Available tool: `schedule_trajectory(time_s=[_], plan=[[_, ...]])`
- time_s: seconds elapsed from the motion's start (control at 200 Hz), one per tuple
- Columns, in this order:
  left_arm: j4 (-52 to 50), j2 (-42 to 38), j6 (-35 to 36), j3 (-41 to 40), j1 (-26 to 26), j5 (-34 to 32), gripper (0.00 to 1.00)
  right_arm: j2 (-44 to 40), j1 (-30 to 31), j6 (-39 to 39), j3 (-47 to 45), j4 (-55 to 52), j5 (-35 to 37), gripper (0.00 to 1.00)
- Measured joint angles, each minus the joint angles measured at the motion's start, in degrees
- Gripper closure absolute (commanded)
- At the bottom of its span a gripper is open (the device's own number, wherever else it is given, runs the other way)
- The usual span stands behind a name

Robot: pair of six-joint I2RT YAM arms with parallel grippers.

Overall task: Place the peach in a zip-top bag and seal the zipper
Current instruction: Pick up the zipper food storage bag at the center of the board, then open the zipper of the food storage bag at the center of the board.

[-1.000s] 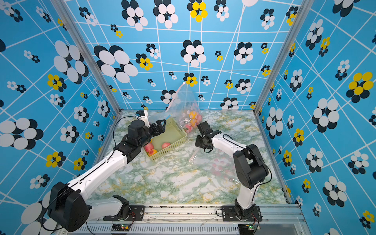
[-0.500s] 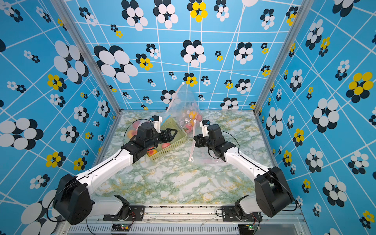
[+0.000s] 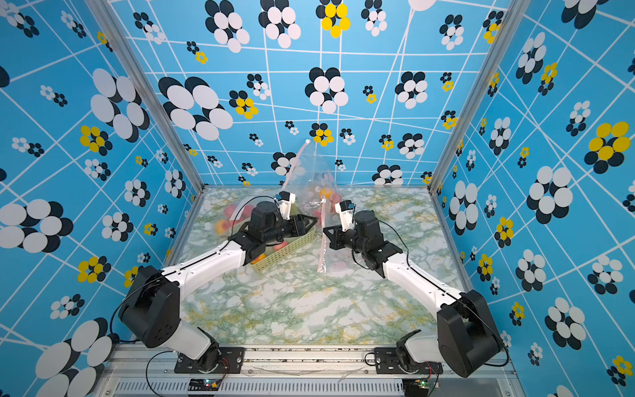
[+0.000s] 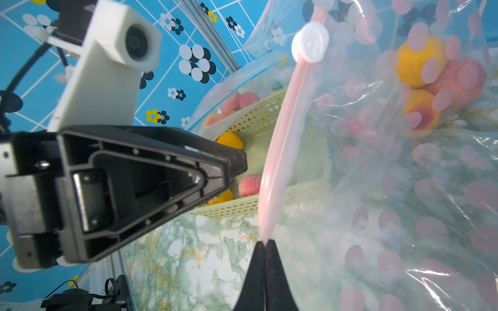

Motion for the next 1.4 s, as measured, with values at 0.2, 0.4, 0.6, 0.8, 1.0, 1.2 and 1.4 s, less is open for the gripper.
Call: schedule_trajectory(time_s=[0.2,0.4,0.6,0.8,1.0,1.2,1.4], plan=[[2.6,1.7,-1.2,0.6,-0.3,2.5,0.5,-0.1,0.0,-0.2,-0.5,0.0,0.0,1.0],[3.6,1.7,-1.2,0.6,-0.3,3.0,0.5,-0.1,0.0,-0.2,-0.5,0.0,0.0,1.0],[3.6,2.2,-1.8,0.6,-0.3,3.0,0.5,-0.1,0.0,-0.2,-0.5,0.0,-0.7,1.0],[3.8,3.6,-2.0,0.6,-0.3,3.2,0.51,-0.1,0.0,-0.2,-0.5,0.0,-1.0,1.0],[3.8,3.8,-2.1,0.8,-0.3,3.4,0.56,-0.1,0.0,-0.2,-0.5,0.0,-1.3,1.0],[4.0,4.4,-2.2,1.7,-0.3,4.2,0.56,-0.1,0.0,-0.4,-0.5,0.0,-1.3,1.0],[3.9,4.5,-2.5,1.7,-0.3,5.7,0.56,-0.1,0.0,-0.7,-0.5,0.0,-1.3,1.0]])
